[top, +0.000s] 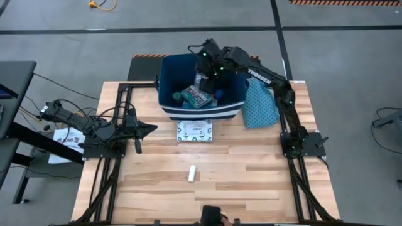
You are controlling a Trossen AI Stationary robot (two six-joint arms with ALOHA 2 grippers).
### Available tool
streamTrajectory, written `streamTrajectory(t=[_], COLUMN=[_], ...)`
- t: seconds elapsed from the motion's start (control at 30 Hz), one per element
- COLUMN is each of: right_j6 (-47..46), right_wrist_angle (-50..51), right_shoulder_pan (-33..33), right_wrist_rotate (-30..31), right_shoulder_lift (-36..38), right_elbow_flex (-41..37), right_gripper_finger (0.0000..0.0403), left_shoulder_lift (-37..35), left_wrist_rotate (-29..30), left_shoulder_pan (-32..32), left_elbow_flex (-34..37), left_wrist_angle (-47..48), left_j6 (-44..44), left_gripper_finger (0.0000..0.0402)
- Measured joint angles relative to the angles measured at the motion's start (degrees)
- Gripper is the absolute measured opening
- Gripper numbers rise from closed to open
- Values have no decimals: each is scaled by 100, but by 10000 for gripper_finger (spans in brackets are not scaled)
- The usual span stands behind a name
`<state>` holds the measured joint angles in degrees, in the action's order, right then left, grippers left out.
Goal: Pick & place medical supplies in basket/bin
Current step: Put the white rolled gauze into the blue bin
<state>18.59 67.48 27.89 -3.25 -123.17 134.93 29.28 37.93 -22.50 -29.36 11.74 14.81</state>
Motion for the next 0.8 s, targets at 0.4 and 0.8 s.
streamTrajectory(t=[0.4, 0.8], right_j6=[-711, -1631], right_wrist_angle=[625, 2228], right_shoulder_pan=[-477, -1650], right_wrist_rotate=[357, 313], right_shoulder_lift=[1286, 1857], right_elbow_flex=[0, -73], right_gripper_finger=[228, 221], left_shoulder_lift=[0, 0], left_wrist_rotate=[0, -175], left_shoulder_pan=[0, 0], left_elbow_flex=[0, 0], left_wrist_angle=[76, 86], left_j6=[4, 88], left_gripper_finger=[0, 0])
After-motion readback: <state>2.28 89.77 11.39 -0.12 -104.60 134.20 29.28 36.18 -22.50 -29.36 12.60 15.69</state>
